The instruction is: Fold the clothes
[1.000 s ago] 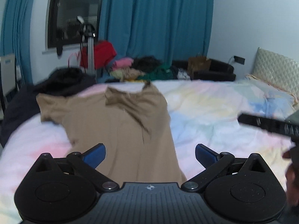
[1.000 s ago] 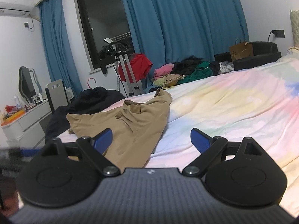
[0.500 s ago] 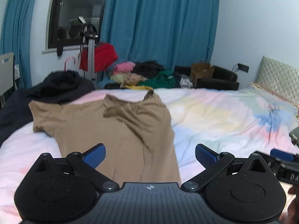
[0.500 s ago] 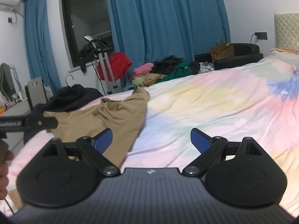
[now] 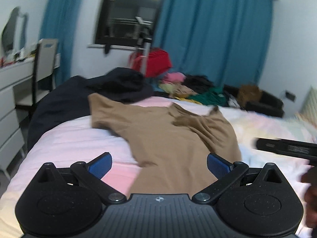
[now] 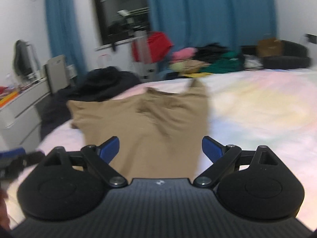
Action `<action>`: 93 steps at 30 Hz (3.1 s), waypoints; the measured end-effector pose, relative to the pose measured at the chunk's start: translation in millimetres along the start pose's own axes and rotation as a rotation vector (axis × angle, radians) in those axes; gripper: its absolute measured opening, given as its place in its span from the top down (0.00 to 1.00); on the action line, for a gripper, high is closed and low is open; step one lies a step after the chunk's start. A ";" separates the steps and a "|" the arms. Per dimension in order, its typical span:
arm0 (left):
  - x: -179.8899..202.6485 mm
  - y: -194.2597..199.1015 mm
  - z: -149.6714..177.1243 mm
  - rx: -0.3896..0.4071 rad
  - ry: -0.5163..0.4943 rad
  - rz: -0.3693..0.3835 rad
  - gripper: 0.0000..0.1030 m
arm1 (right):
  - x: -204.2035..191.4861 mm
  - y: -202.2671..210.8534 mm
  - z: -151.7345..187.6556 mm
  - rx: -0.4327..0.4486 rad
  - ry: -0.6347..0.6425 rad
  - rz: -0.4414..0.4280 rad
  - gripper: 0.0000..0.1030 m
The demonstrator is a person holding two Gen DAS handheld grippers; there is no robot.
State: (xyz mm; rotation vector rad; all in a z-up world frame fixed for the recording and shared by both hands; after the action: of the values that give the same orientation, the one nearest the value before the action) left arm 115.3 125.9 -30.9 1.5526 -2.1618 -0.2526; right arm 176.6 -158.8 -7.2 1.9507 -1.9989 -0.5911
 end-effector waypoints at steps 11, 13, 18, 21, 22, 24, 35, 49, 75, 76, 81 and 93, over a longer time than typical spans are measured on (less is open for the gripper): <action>-134.8 -16.9 7.1 0.026 0.303 -0.214 0.00 | -179.9 -169.3 -32.0 -0.128 0.179 -0.322 0.12; -150.6 -15.6 10.0 0.033 0.338 -0.247 0.00 | -211.4 -193.0 -25.7 -0.147 0.231 -0.380 0.12; -156.6 -23.3 14.1 0.038 0.334 -0.313 0.00 | -277.3 -234.4 -9.3 -0.142 0.397 -0.406 0.13; -156.5 -23.7 13.0 0.075 0.343 -0.322 0.00 | -296.5 -253.9 -1.0 -0.143 0.474 -0.345 0.42; -156.7 -24.7 13.0 0.079 0.347 -0.322 0.00 | -298.6 -259.1 0.8 -0.148 0.484 -0.327 0.52; -157.0 -26.6 13.1 0.087 0.356 -0.321 0.00 | -293.1 -264.6 0.6 -0.163 0.461 -0.312 0.69; -123.7 -34.9 11.8 0.113 0.339 -0.227 0.01 | -173.5 -215.4 -84.9 0.041 0.133 -0.214 0.92; -38.5 -71.3 25.4 0.012 0.114 -0.083 0.01 | 73.3 -236.6 -37.0 -0.067 -0.392 0.008 0.85; -25.2 -35.5 37.5 -0.156 0.155 -0.050 0.03 | 94.1 68.3 71.0 -0.053 -0.398 -0.070 0.16; -29.6 -29.9 38.6 -0.165 0.194 -0.043 0.03 | 96.1 69.9 79.5 -0.076 -0.406 -0.070 0.16; -59.5 -13.7 62.4 -0.292 0.431 -0.038 0.10 | 99.9 65.3 95.9 -0.142 -0.439 -0.066 0.16; -79.2 5.2 88.1 -0.492 0.625 -0.121 0.21 | 107.4 63.1 98.4 -0.148 -0.484 -0.086 0.16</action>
State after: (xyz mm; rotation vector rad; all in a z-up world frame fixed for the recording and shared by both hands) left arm 89.8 191.1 -126.6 1.2577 -1.3957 -0.2679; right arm 69.6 -256.7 -71.7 1.9439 -2.0585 -1.2994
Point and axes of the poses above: each gripper's, at about its wrist camera, not at the fingertips, and y roughly against the way its jaws point, x to its right, z to its underside, the point moved 4 cm from there along -y, roughly the way its jaws point, and after that the axes turned 11 degrees about z, right-handed, at the moved point
